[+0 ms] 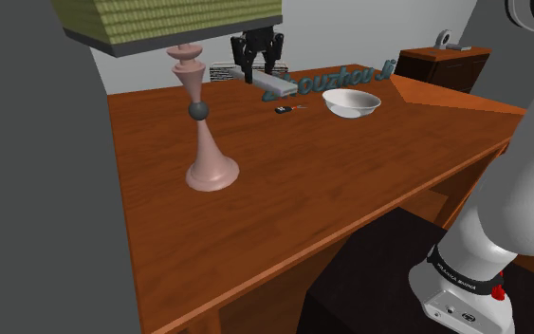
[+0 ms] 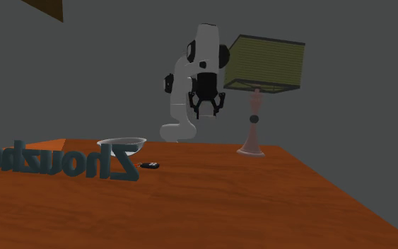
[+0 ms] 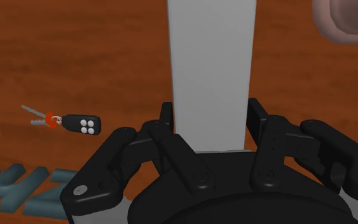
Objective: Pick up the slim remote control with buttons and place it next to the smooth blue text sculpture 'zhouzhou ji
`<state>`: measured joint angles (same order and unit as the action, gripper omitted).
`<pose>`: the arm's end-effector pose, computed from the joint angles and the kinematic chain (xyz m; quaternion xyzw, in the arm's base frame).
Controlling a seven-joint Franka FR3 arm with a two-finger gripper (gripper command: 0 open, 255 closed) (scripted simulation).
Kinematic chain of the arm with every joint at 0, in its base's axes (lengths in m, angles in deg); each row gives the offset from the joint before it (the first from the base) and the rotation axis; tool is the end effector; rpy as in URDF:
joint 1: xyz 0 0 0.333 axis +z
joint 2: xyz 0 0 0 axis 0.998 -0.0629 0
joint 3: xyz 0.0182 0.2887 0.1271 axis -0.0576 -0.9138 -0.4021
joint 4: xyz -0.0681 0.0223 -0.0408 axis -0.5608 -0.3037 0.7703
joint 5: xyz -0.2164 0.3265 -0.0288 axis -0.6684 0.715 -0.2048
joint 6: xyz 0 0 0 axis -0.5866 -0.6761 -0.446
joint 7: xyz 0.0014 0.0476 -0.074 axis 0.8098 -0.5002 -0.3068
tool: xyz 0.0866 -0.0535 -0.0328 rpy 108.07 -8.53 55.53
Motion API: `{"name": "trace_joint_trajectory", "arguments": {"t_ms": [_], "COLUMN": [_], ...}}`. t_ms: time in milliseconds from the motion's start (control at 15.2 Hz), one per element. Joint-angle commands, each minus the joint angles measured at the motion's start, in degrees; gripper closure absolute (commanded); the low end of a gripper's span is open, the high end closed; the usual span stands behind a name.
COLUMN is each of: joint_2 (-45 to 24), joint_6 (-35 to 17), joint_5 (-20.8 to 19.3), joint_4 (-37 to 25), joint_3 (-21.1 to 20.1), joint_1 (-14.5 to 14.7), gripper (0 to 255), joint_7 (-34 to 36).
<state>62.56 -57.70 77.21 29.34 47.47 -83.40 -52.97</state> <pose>0.5631 0.1212 0.6132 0.9989 -0.0458 0.0039 0.0095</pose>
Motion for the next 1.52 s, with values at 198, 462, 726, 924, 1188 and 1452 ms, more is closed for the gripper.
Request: {"name": "trace_joint_trajectory", "arguments": {"t_ms": [198,462,726,924,1188,1452], "joint_2": [2.5,7.3,11.1,13.3,15.5,16.8], "joint_6": [1.4,0.4,-0.3,-0.6,-0.8,-0.9], "joint_5": [0.5,1.0,1.1,0.9,0.3,-0.5], "joint_4": [0.9,6.7,11.0,13.5,15.8,17.0], "joint_3": [1.1,3.8,6.7,9.1,12.3,15.7], "joint_1": [-1.4,-4.0,-6.4,-8.1,-10.3,-12.5], "gripper": [255,255,255,255,255,255], "joint_7": [-2.6,-7.8,-13.1,-17.2,-22.6,-28.0]}}
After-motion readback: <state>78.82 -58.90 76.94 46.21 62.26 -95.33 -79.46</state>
